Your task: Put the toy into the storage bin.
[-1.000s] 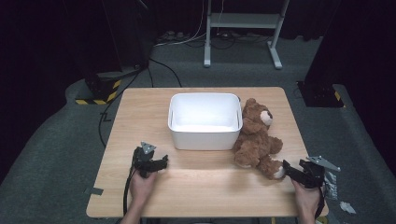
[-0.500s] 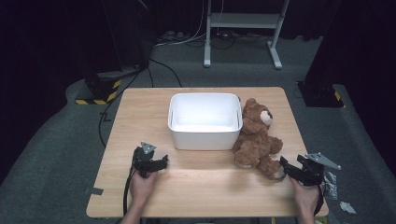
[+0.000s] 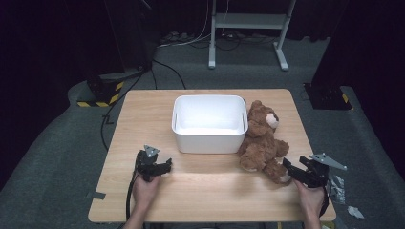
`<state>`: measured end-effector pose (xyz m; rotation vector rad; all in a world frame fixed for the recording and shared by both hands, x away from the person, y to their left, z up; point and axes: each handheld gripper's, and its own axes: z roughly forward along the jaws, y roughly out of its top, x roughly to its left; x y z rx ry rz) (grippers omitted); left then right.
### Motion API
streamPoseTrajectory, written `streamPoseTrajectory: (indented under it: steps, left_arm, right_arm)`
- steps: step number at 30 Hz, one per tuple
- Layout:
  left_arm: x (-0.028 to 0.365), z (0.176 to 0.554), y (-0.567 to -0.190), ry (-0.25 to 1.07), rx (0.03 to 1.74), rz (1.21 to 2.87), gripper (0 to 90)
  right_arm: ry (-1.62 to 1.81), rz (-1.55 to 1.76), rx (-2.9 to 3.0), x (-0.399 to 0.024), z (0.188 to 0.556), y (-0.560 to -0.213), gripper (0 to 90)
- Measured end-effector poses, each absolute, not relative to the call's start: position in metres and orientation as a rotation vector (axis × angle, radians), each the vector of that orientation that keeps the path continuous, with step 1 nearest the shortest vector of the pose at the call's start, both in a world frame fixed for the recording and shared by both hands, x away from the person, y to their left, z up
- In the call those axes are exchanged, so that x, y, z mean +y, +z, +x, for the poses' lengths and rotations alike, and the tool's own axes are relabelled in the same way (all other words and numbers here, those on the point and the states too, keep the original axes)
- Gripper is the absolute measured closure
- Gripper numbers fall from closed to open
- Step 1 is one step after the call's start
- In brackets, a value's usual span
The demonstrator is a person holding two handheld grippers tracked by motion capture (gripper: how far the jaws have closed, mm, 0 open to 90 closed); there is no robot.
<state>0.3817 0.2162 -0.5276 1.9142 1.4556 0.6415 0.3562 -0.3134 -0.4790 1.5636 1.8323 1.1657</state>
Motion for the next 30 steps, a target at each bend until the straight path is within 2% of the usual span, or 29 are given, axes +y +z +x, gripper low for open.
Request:
streamPoseTrajectory:
  steps: [30]
  left_arm:
    - [0.216, 0.382, -0.528, 0.641, 1.455, 1.912, 19.3]
  right_arm:
    - [1.193, 1.545, 1.890, -0.287, 0.386, -0.449, 23.0]
